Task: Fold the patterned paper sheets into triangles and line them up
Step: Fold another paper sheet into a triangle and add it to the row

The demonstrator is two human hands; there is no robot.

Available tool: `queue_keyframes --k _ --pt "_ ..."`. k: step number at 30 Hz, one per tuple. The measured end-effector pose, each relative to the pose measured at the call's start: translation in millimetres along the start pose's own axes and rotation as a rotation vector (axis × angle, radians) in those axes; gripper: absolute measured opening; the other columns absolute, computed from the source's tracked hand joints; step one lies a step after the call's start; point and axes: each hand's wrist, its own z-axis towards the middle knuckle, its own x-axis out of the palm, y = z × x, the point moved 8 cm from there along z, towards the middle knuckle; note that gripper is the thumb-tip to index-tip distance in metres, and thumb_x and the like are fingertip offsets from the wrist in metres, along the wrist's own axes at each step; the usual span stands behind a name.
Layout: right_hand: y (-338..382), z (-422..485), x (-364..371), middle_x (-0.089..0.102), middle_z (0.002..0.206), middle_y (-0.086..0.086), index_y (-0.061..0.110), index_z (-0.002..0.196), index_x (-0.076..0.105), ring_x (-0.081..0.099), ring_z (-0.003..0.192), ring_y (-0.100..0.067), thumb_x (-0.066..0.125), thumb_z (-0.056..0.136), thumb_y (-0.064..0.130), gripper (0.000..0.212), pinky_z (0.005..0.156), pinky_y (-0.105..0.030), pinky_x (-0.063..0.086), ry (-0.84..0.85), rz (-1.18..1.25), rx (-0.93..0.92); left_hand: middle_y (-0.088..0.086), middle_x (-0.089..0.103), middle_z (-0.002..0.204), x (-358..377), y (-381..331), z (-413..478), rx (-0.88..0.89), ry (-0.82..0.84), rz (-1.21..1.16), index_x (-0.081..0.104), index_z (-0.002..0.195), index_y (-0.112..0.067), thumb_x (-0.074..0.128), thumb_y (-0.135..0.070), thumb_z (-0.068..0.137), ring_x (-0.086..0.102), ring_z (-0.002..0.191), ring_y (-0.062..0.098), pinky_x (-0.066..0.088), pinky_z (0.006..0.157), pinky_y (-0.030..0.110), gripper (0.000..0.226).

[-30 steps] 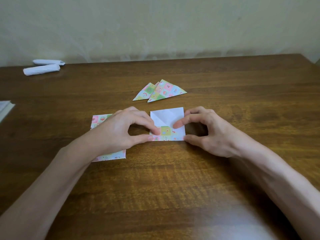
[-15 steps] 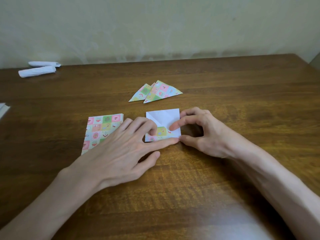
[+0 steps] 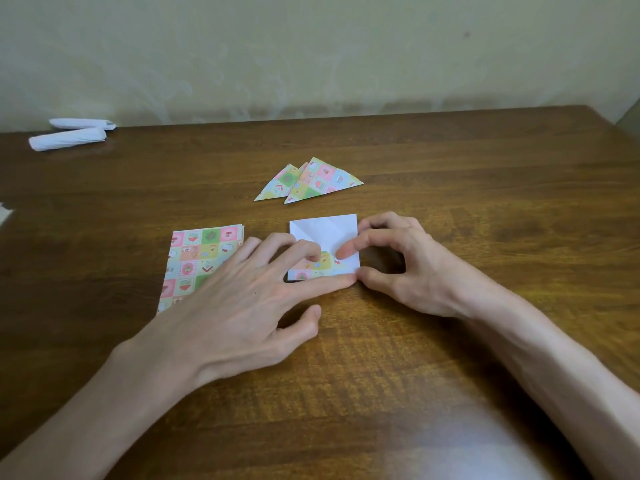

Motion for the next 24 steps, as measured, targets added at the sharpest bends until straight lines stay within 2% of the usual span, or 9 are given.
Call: queue_keyframes --k 6,9,15,21,24 --pt "1.5 -1.5 0.6 0.047 0.131 0.021 0.046 0.114 0.071 0.031 0.134 -0.003 0.073 0.092 0.024 0.031 0.119 -0.043 0.027 0.002 0.007 0.002 -0.020 0.039 0.153 -5.4 6.3 -4.0 0.000 -0.001 -0.029 0.042 0.147 -0.059 0.031 -0.055 0.101 0.031 0.140 0.003 0.017 0.111 0.025 0.047" --pt "1.8 -1.3 0.9 0.046 0.131 0.022 0.048 0.113 0.070 0.030 0.133 -0.002 0.072 0.092 0.025 0.031 0.119 -0.038 0.025 -0.003 -0.012 -0.001 -0.022 0.037 0.155 -5.0 9.0 -4.4 0.008 0.003 -0.031 0.040 0.146 -0.061 0.028 -0.056 0.101 0.028 0.142 -0.001 0.018 0.112 0.026 0.047" --pt "3.9 -0.4 4.4 0.045 0.129 0.022 0.048 0.110 0.067 0.030 0.132 -0.002 0.074 0.090 0.032 0.026 0.103 -0.026 0.019 -0.036 -0.054 0.010 -0.024 0.037 0.155 -4.9 10.9 -4.5 0.032 -0.007 -0.062 0.041 0.145 -0.063 0.029 -0.057 0.100 0.025 0.143 -0.005 0.013 0.107 0.022 0.046" --pt "3.3 -0.2 4.5 0.045 0.130 0.020 0.047 0.110 0.068 0.031 0.133 -0.003 0.074 0.090 0.031 0.026 0.105 -0.027 0.020 -0.031 -0.051 0.028 -0.031 0.046 0.149 -7.6 21.0 -5.7 0.037 -0.033 -0.139 0.059 0.133 -0.057 0.037 -0.050 0.098 0.032 0.141 -0.010 0.010 0.111 0.014 0.041" --pt "4.1 -0.3 5.1 0.046 0.130 0.020 0.047 0.110 0.068 0.030 0.131 -0.002 0.074 0.090 0.031 0.026 0.103 -0.026 0.020 -0.031 -0.048 0.030 -0.031 0.050 0.146 -9.0 25.6 -5.5 0.036 -0.043 -0.167 0.066 0.127 -0.054 0.040 -0.047 0.097 0.036 0.139 -0.010 0.017 0.113 0.022 0.040"
